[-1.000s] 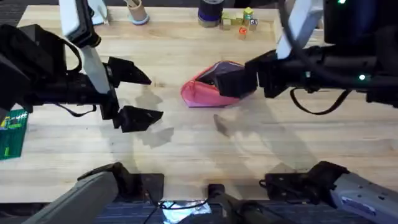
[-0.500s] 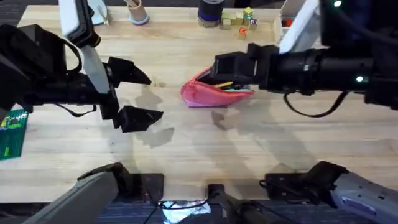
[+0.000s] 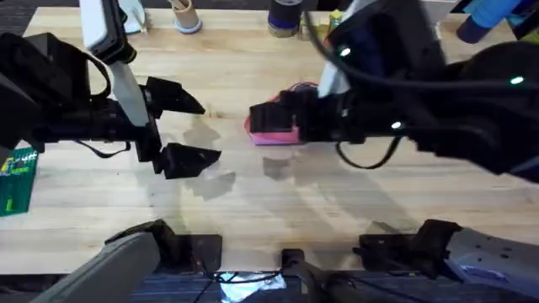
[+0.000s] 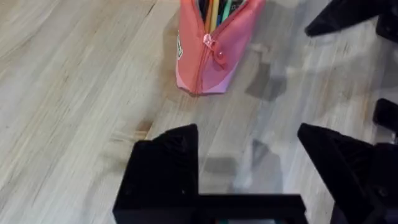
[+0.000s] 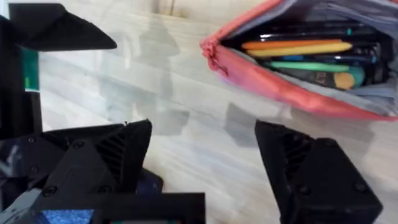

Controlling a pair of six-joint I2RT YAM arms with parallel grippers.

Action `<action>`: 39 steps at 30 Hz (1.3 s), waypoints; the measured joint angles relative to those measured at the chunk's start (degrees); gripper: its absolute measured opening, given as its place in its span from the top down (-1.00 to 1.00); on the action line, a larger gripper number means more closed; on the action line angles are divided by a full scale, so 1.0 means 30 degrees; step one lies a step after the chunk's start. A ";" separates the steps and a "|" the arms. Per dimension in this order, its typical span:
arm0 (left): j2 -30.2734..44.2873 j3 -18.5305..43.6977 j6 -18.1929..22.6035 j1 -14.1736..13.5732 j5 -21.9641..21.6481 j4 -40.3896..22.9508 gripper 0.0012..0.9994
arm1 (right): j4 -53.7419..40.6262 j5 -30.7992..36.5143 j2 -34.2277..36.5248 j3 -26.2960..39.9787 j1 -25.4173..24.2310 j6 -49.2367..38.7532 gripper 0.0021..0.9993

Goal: Unzip the bag, pick up the pens from the table one at a time and place them inside, then zip the bag closed.

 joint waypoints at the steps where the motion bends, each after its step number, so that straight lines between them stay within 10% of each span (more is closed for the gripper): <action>1: 0.0002 0.0000 0.0000 0.0000 0.0000 0.0000 -0.99 | 0.0271 0.0469 0.0177 0.0000 0.0374 0.0117 -1.00; 11: 0.0000 0.0000 0.0000 0.0000 0.0000 0.0000 -0.99 | 0.2714 0.4388 0.2201 0.0000 0.3034 0.0931 -1.00; 39: 0.0000 0.0000 0.0000 0.0000 0.0000 0.0000 -0.99 | 0.5792 0.5316 0.5520 0.0000 0.2317 0.1156 -0.99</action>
